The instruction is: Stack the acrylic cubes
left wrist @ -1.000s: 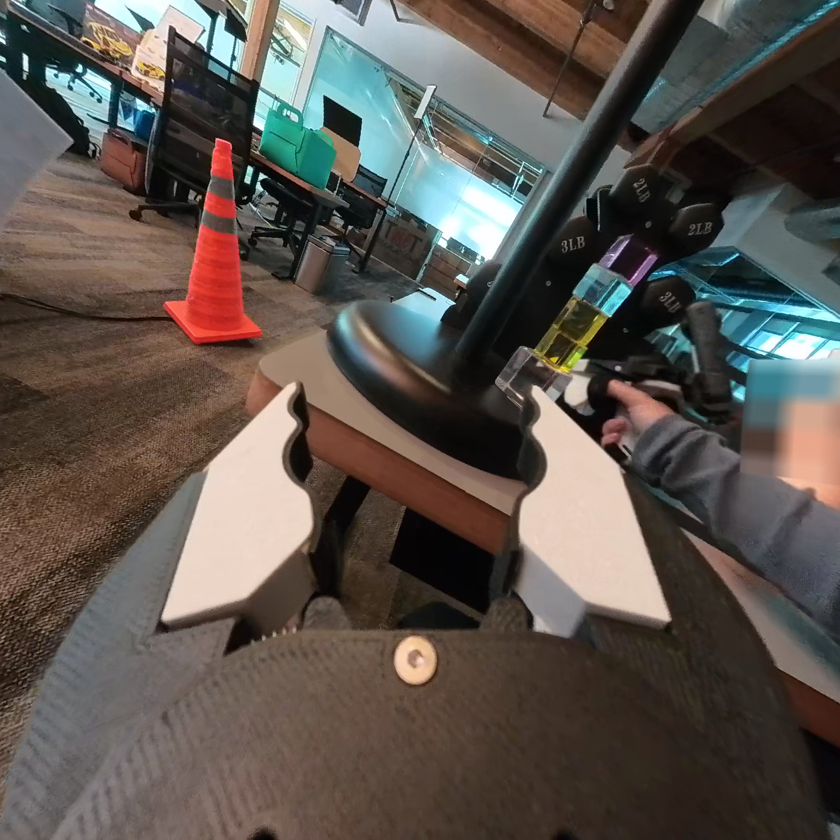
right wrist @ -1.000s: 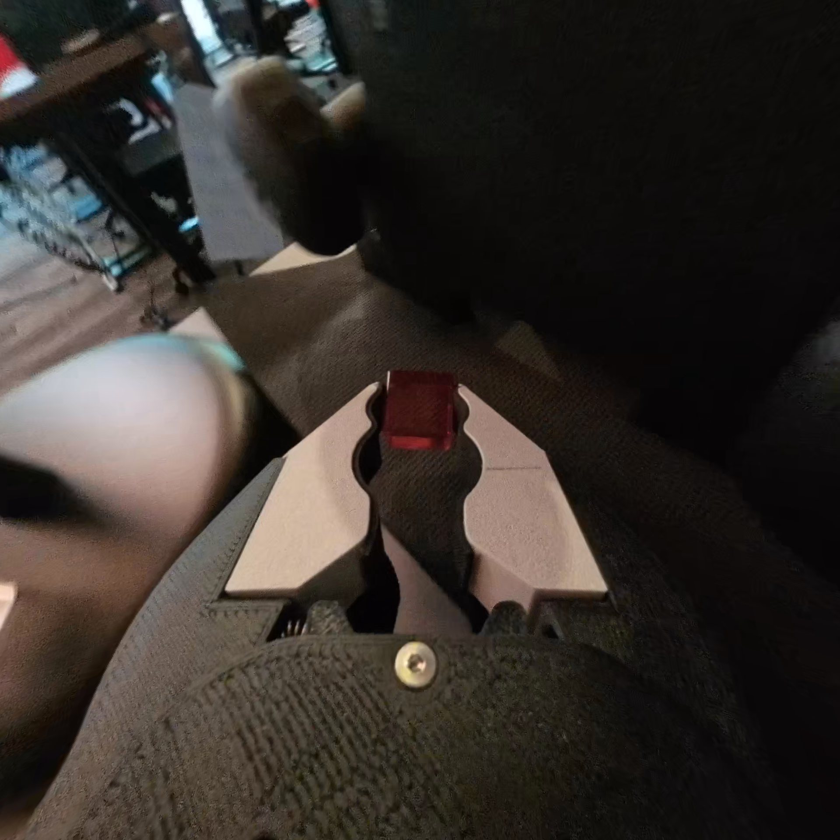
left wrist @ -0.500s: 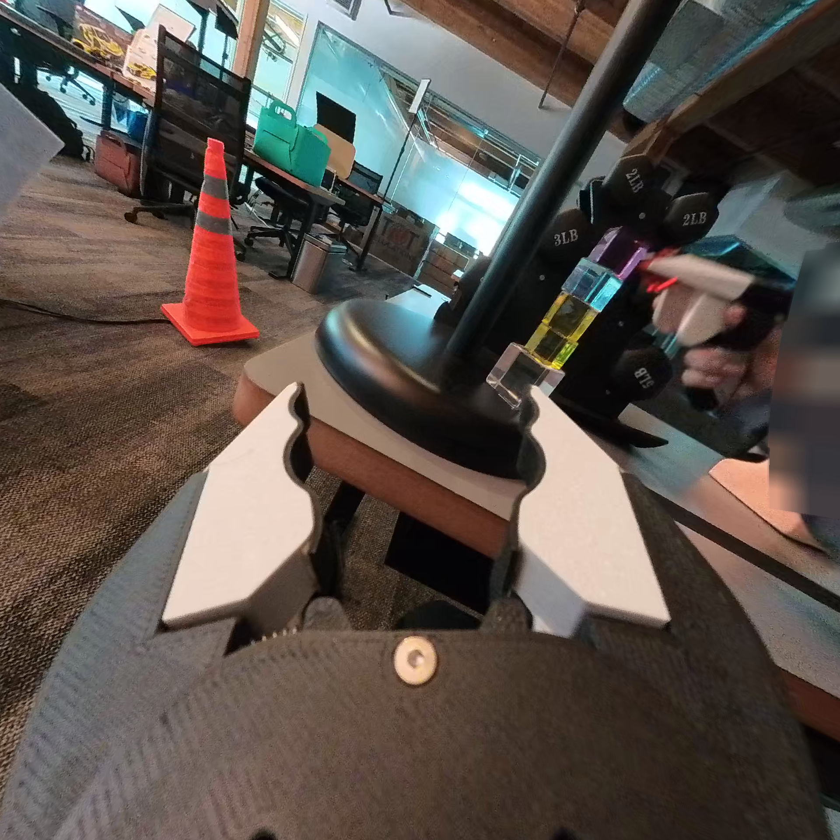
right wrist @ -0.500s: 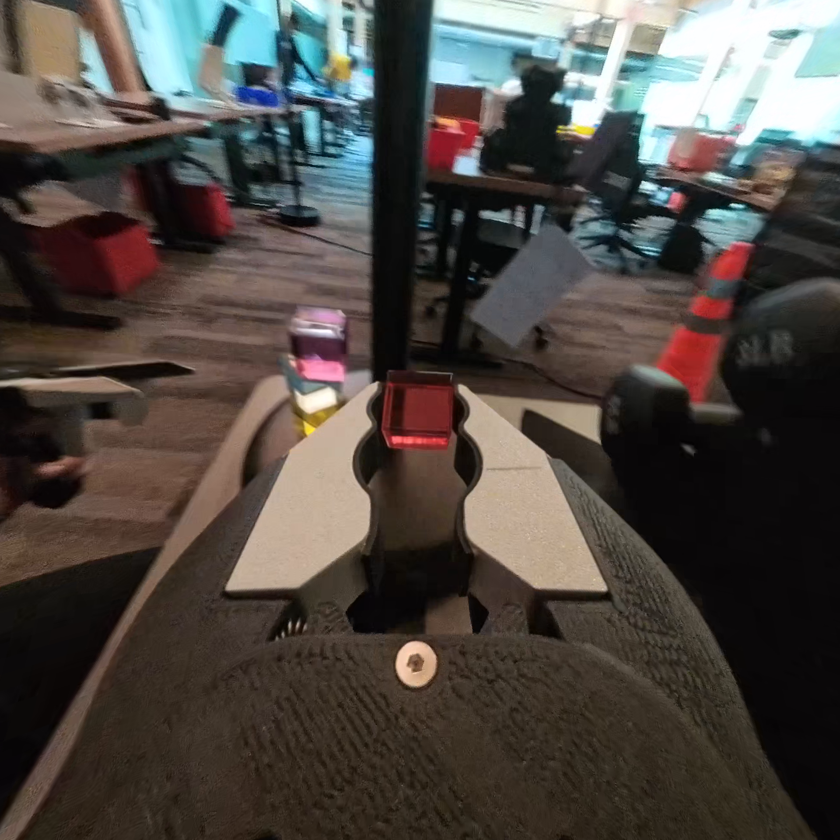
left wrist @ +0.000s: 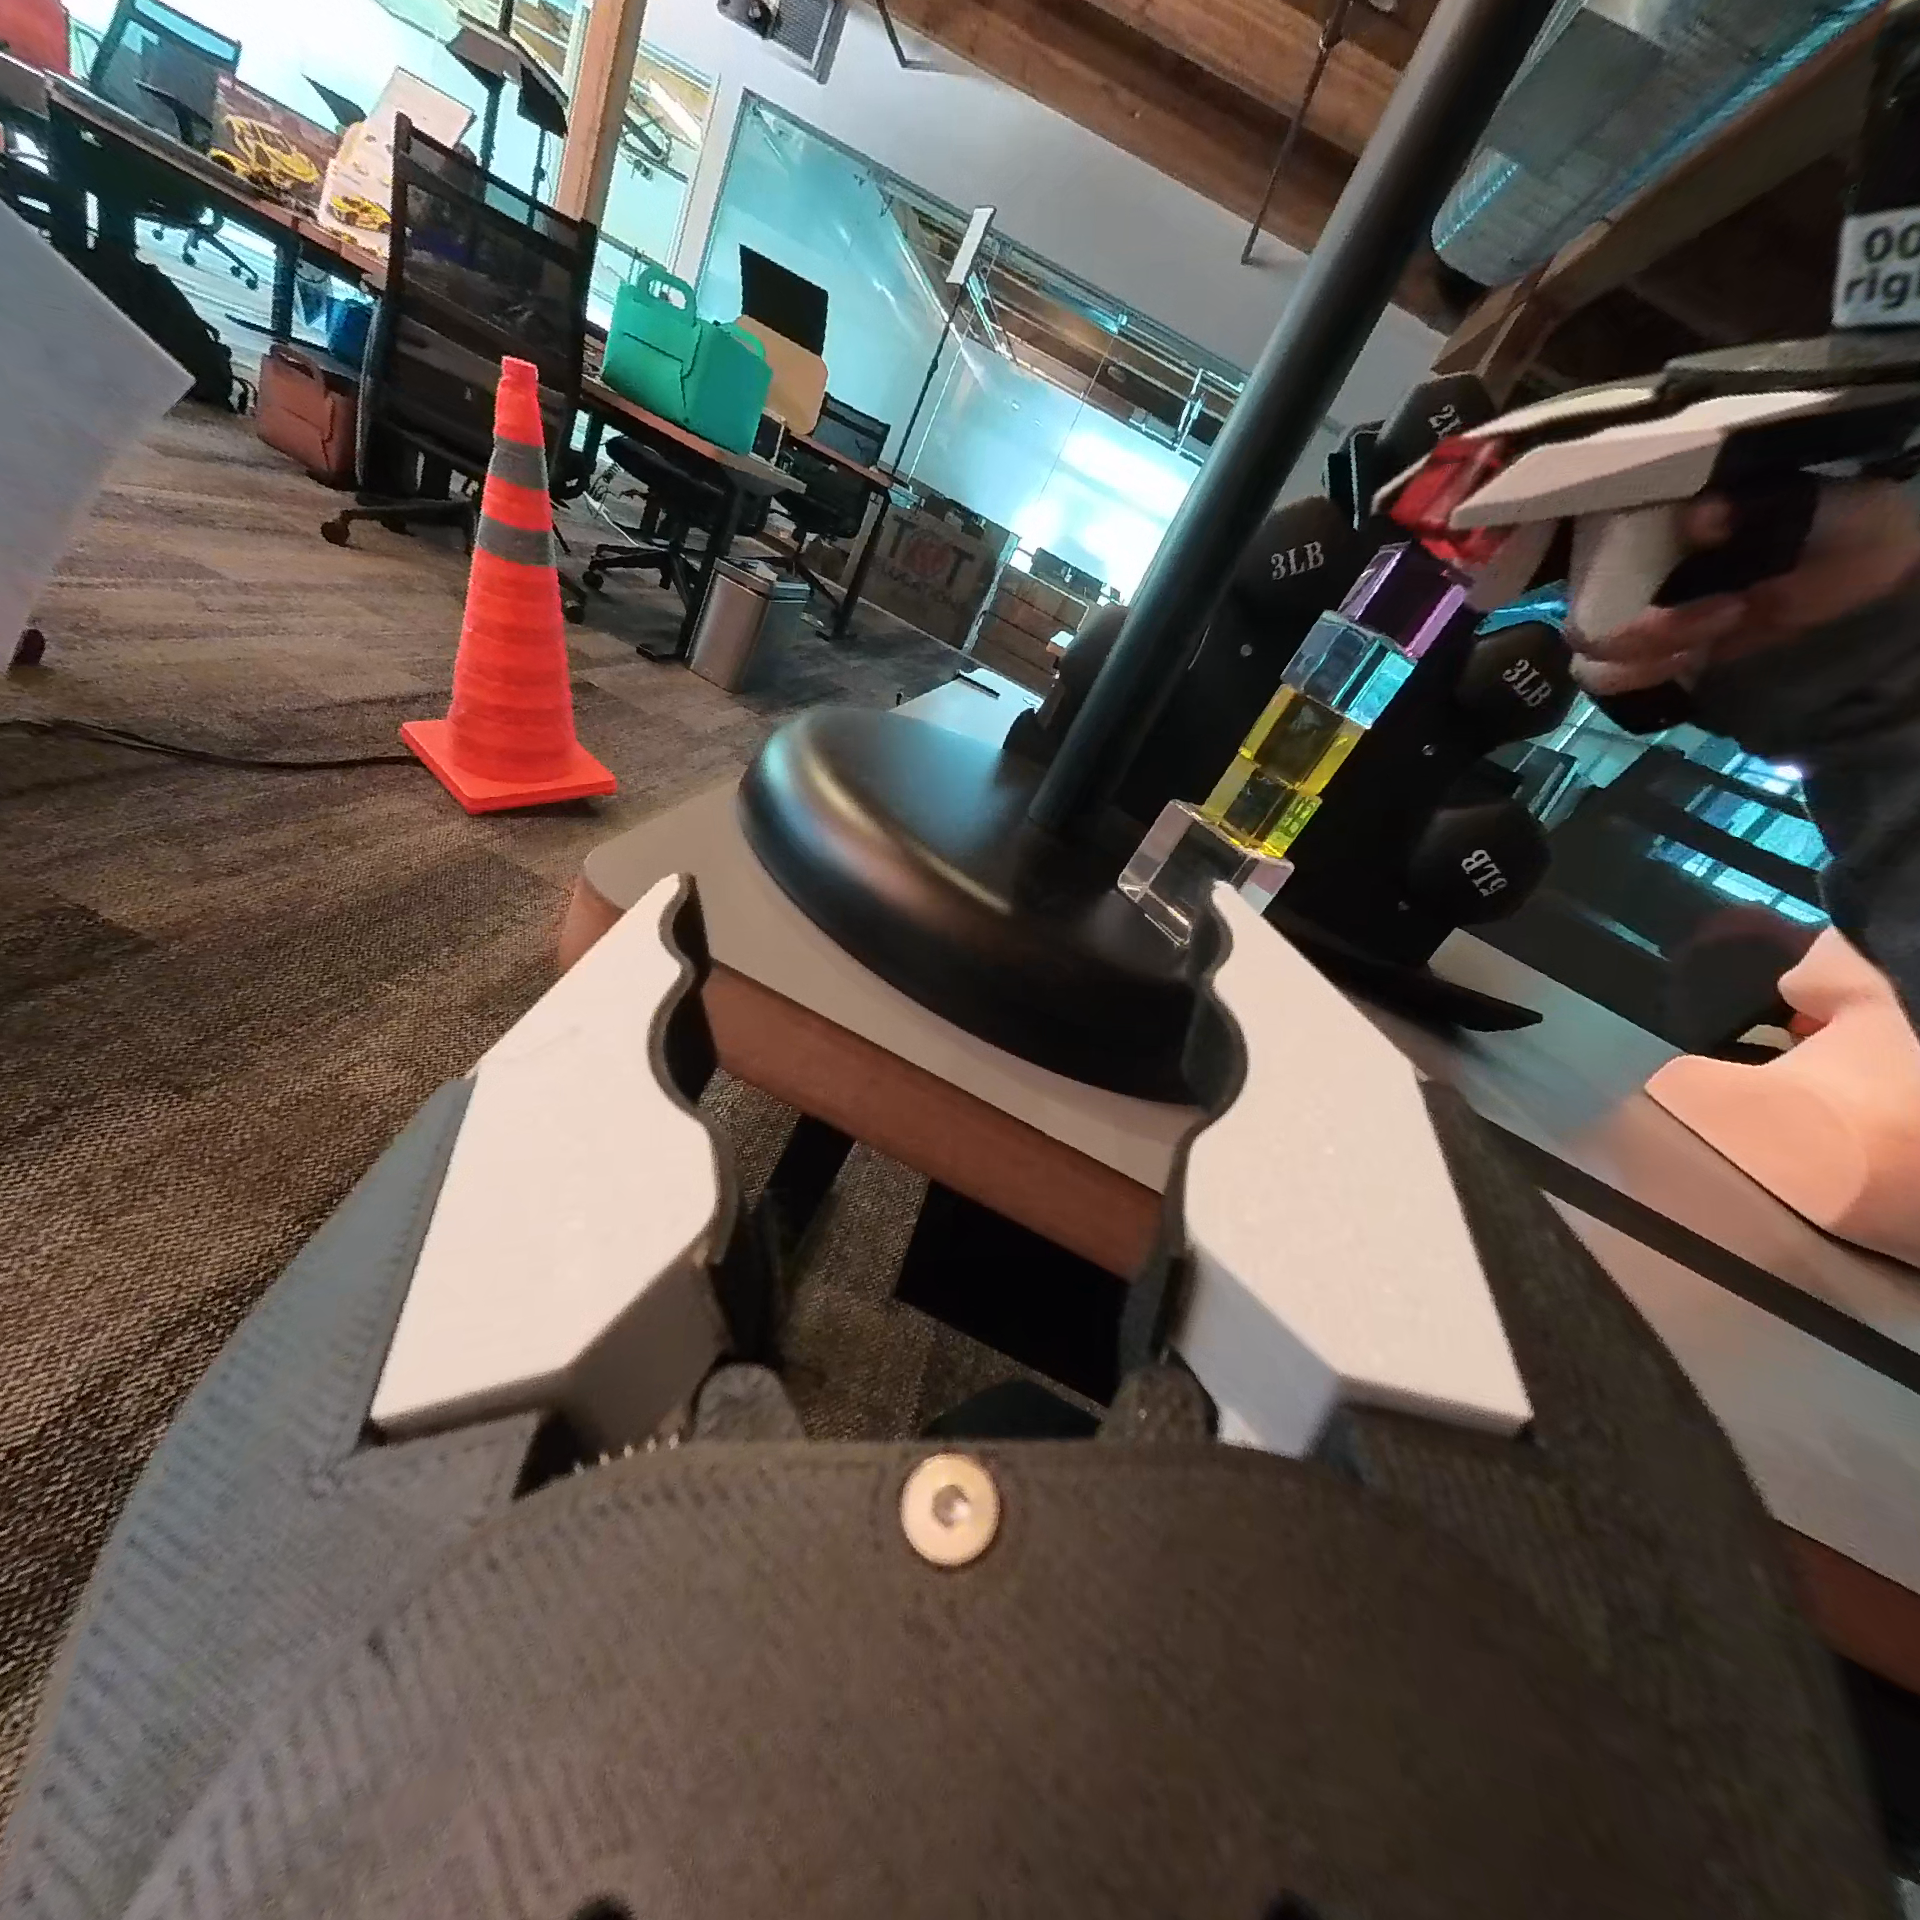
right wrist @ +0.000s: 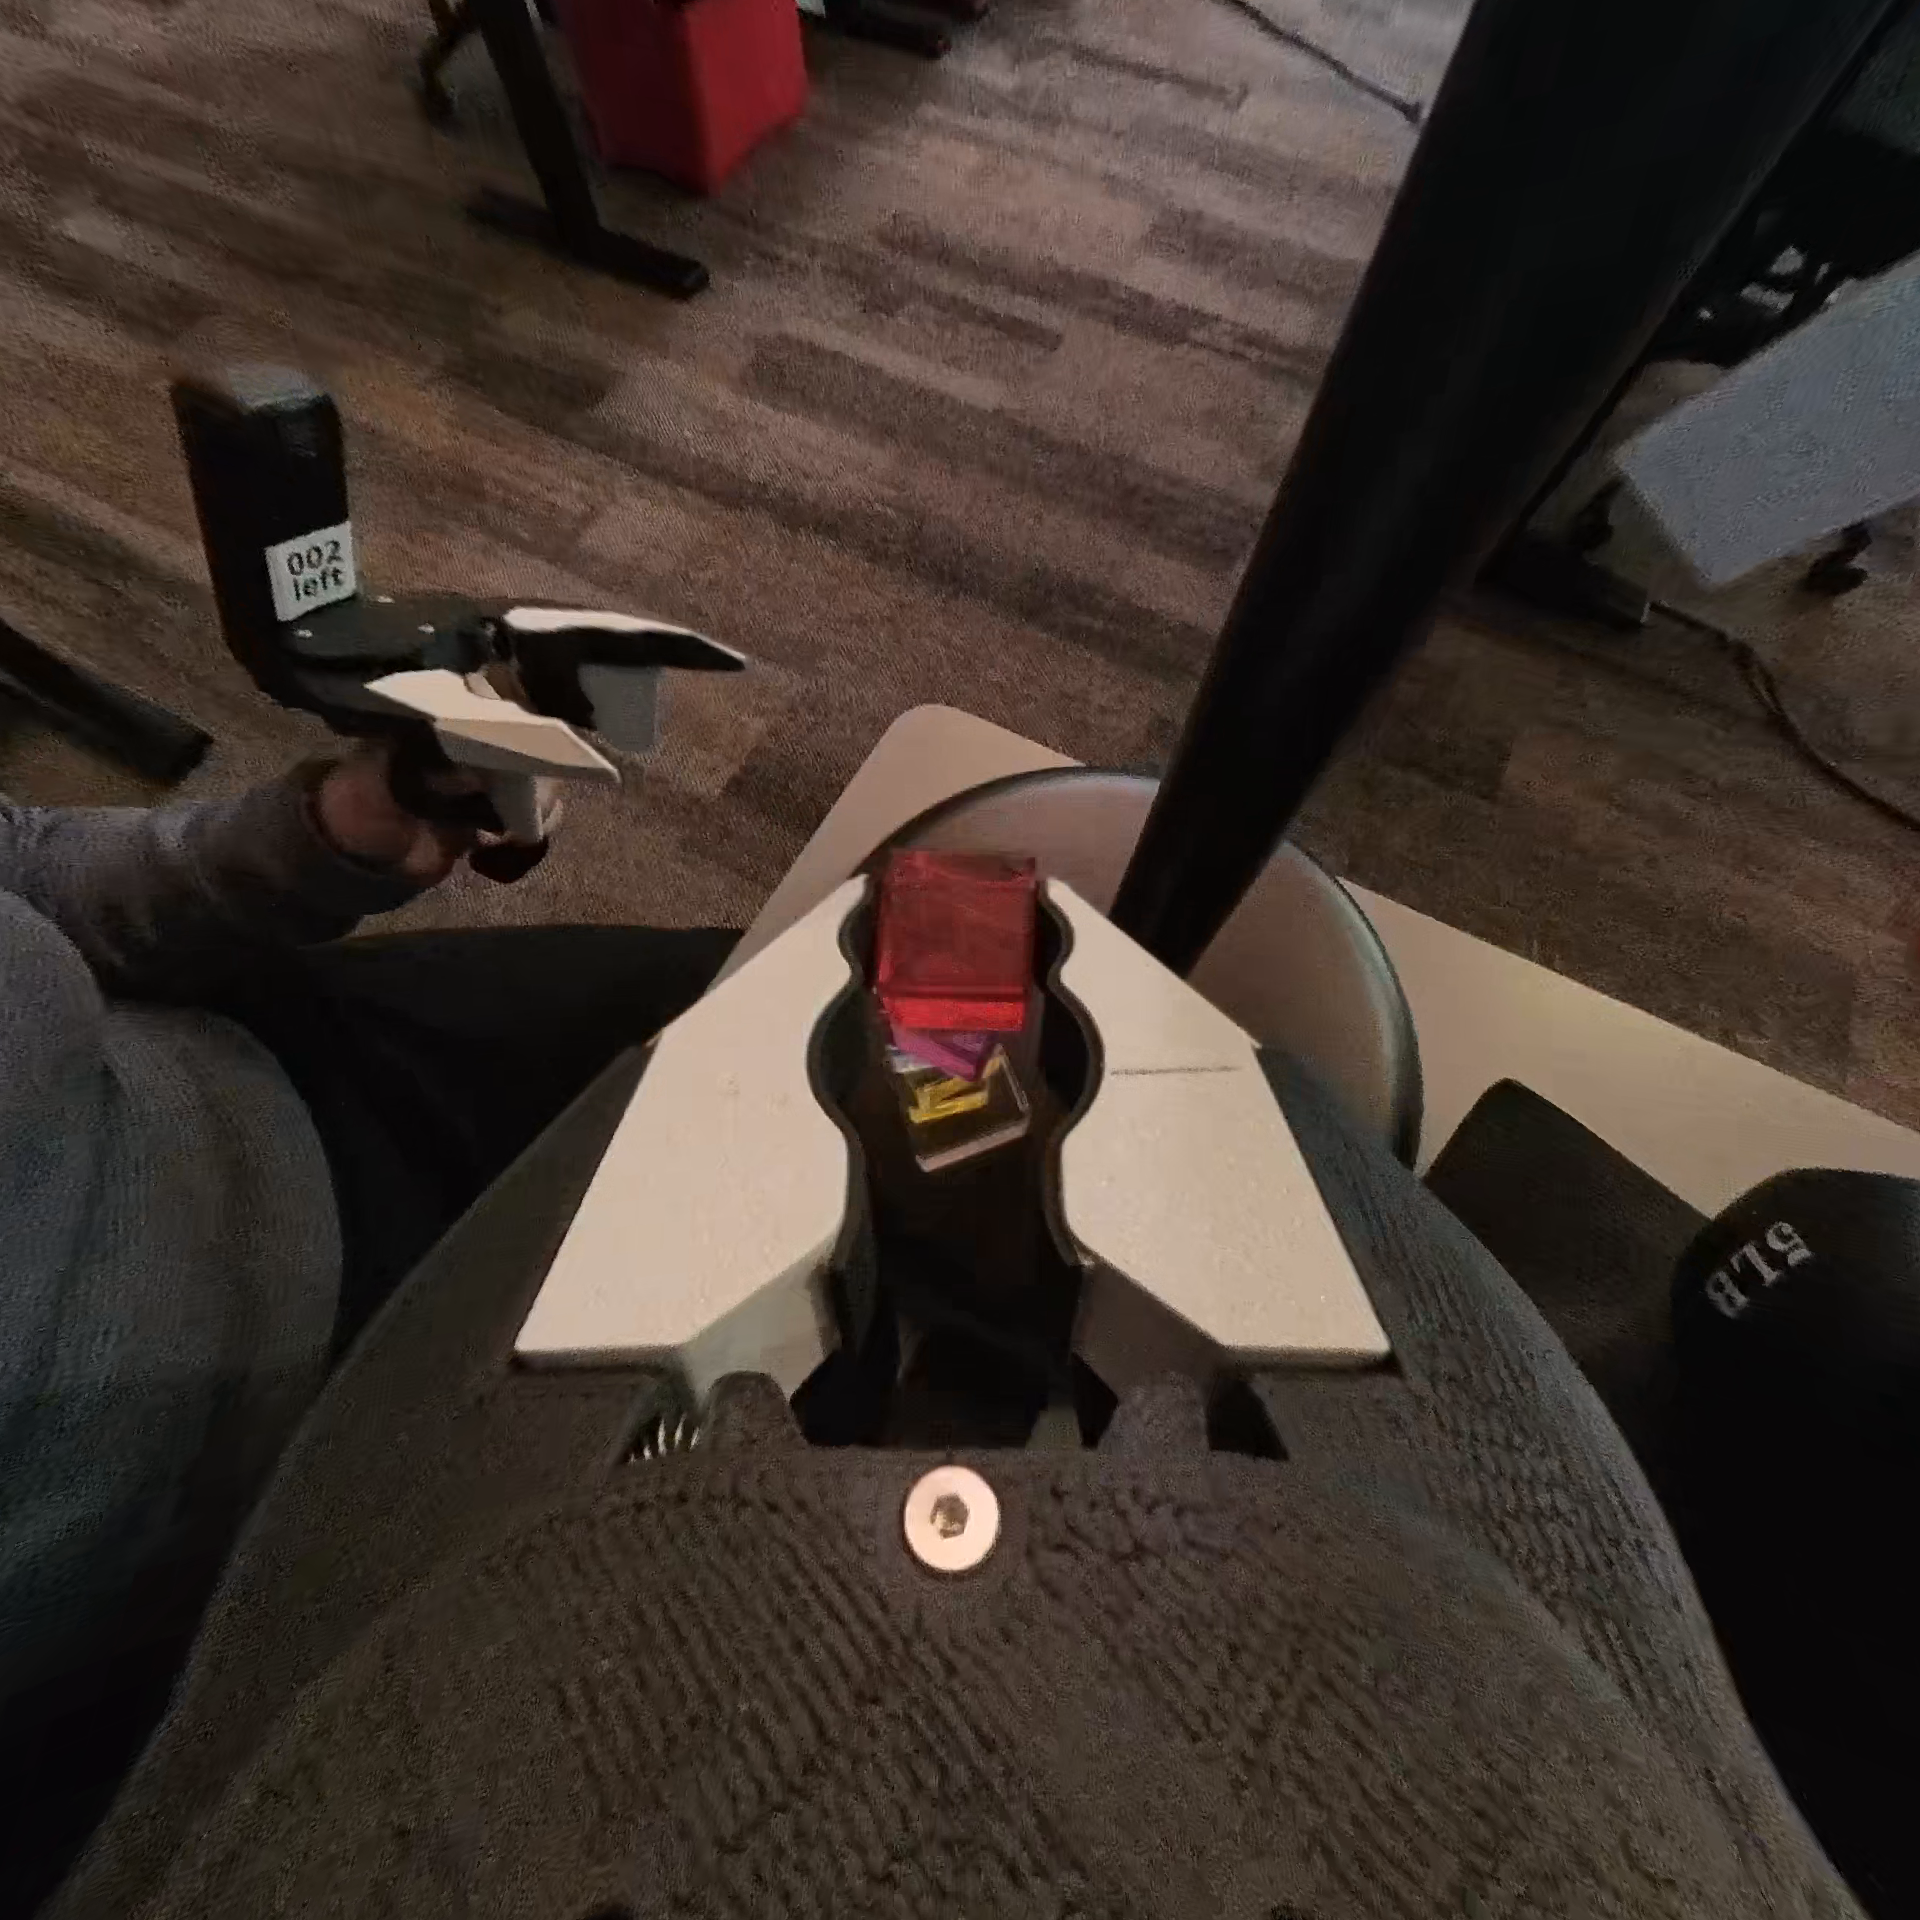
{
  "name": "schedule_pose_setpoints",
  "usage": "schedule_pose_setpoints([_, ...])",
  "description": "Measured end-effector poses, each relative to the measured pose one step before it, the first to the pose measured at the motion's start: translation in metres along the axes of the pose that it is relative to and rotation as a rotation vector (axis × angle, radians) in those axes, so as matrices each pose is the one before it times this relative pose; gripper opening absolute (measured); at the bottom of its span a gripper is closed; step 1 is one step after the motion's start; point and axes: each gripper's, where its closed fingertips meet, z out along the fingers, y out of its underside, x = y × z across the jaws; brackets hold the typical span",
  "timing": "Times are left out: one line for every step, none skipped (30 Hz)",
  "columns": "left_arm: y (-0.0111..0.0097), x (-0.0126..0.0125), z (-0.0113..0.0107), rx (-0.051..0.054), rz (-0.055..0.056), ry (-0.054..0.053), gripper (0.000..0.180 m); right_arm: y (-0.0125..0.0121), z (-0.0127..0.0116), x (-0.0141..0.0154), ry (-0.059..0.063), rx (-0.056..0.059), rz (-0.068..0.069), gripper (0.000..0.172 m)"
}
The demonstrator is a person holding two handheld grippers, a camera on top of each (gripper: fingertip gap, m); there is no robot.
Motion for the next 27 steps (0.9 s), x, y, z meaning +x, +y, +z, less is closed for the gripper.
schedule_pose_setpoints([0.00024,0.00006,-0.00001,0.0002,-0.0011,0.0008,0.092,0.00211,0.00163,0.00064,0.0008,-0.0161,-0.0011,0.027])
schedule_pose_setpoints([0.00052,0.00004,0.00012,-0.001,-0.0013,0.0007,0.092,0.00203,0.00154,0.00049,0.0008,-0.0135,-0.0001,0.027])
schedule_pose_setpoints([0.00064,0.00002,0.00024,-0.0019,-0.0012,0.0011,0.092,0.00106,0.00128,0.00045,0.0006,-0.0074,0.0006,0.027])
schedule_pose_setpoints([0.00057,0.00008,0.00029,-0.0018,-0.0009,0.0008,0.092,-0.00038,0.00045,0.00031,0.0004,0.0019,0.0019,0.027])
schedule_pose_setpoints([0.00033,0.00023,0.00016,-0.0012,-0.0003,0.001,0.092,-0.00006,0.00013,0.00059,0.0032,-0.0004,-0.0007,0.027])
schedule_pose_setpoints([0.00024,0.00034,0.00022,-0.0009,0.0003,0.0012,0.092,-0.0001,0.00007,0.00064,0.0069,0.0004,-0.0038,0.027])
schedule_pose_setpoints([0.00018,0.00038,0.00018,-0.0007,0.0012,0.0009,0.092,-0.00015,0.00022,0.00072,0.0093,0.001,-0.0047,0.027])
schedule_pose_setpoints([0.0002,0.00026,0.00008,-0.0008,0.0017,0.0,0.092,0.00029,0.00034,0.00045,0.0075,-0.001,-0.0047,0.027])
schedule_pose_setpoints([0.00033,0.00013,0.00018,-0.0015,0.0008,0.0,0.092,0.00032,0.00045,0.00041,0.0051,-0.0021,-0.0034,0.03])
schedule_pose_setpoints([0.00035,0.00018,0.00015,-0.0014,0.0,0.0009,0.093,0.00013,0.00036,0.00023,0.0031,-0.0005,-0.0005,0.033])
schedule_pose_setpoints([0.00013,0.00017,-0.00001,-0.0006,-0.0001,0.0006,0.093,-0.00015,0.00018,-0.00017,-0.0007,0.0016,0.0023,0.035])
schedule_pose_setpoints([0.00017,-0.00004,0.0001,-0.0004,0.0001,-0.0003,0.093,-0.00061,0.00009,-0.00037,-0.003,0.0036,0.0051,0.037])
schedule_pose_setpoints([-0.00003,0.00012,-0.00006,-0.0001,0.0,-0.0002,0.093,-0.00034,-0.00012,0.00025,-0.0002,0.0024,0.0078,0.038])
schedule_pose_setpoints([-0.00032,0.00026,-0.0001,0.0011,-0.0003,0.0007,0.093,-0.00036,-0.0004,0.00125,0.0054,0.0022,0.0079,0.04])
schedule_pose_setpoints([-0.0004,0.00019,-0.00014,0.0018,0.0002,0.0001,0.093,-0.0012,-0.0009,0.00151,0.0079,0.0074,0.006,0.043])
schedule_pose_setpoints([-0.00029,0.00008,-0.00009,0.0005,0.0009,-0.0009,0.092,-0.00189,-0.00163,0.00139,0.0083,0.0127,0.0062,0.046])
schedule_pose_setpoints([-0.00002,0.00007,0.0,-0.0012,0.0016,-0.0009,0.092,-0.00251,-0.00289,0.00105,0.0089,0.0168,0.0076,0.049])
schedule_pose_setpoints([0.00008,0.00016,0.00011,-0.002,0.0024,-0.001,0.092,-0.00346,-0.00432,0.00113,0.0132,0.0236,0.0076,0.055])
schedule_pose_setpoints([0.0002,0.00029,0.00012,-0.0019,0.0037,-0.0016,0.092,-0.00431,-0.00604,0.00068,0.0167,0.0322,0.0052,0.059])
schedule_pose_setpoints([0.00049,0.00056,0.00041,-0.0032,0.0036,-0.0007,0.092,-0.00483,-0.0077,0.0004,0.0214,0.0429,0.0023,0.061])
schedule_pose_setpoints([0.00094,0.00108,0.00089,-0.0049,0.002,0.0012,0.092,-0.0048,-0.00898,0.00198,0.0404,0.0542,0.0001,0.061])
schedule_pose_setpoints([0.00129,0.00182,0.0011,-0.0054,0.001,0.0035,0.091,-0.00282,-0.01,0.00508,0.0688,0.0585,-0.0012,0.061])
schedule_pose_setpoints([0.00168,0.00216,0.00146,-0.006,0.0022,0.0038,0.091,0.00127,-0.00989,0.00578,0.0787,0.0531,-0.0034,0.06])
schedule_pose_setpoints([0.00209,0.00208,0.00166,-0.007,0.0046,0.0019,0.091,0.00519,-0.00905,0.00477,0.0765,0.0488,-0.003,0.058])
schedule_pose_setpoints([0.00277,0.00207,0.0021,-0.0093,0.0054,0.0019,0.091,0.00739,-0.00824,0.00354,0.0738,0.0565,0.0003,0.055])
schedule_pose_setpoints([0.00308,0.00209,0.00253,-0.011,0.0059,0.0026,0.091,0.00854,-0.00813,0.00157,0.0683,0.0654,0.0075,0.052])
schedule_pose_setpoints([0.00311,0.00184,0.00295,-0.0119,0.0052,0.0017,0.091,0.00957,-0.00837,0.00022,0.0653,0.0671,0.0148,0.047])
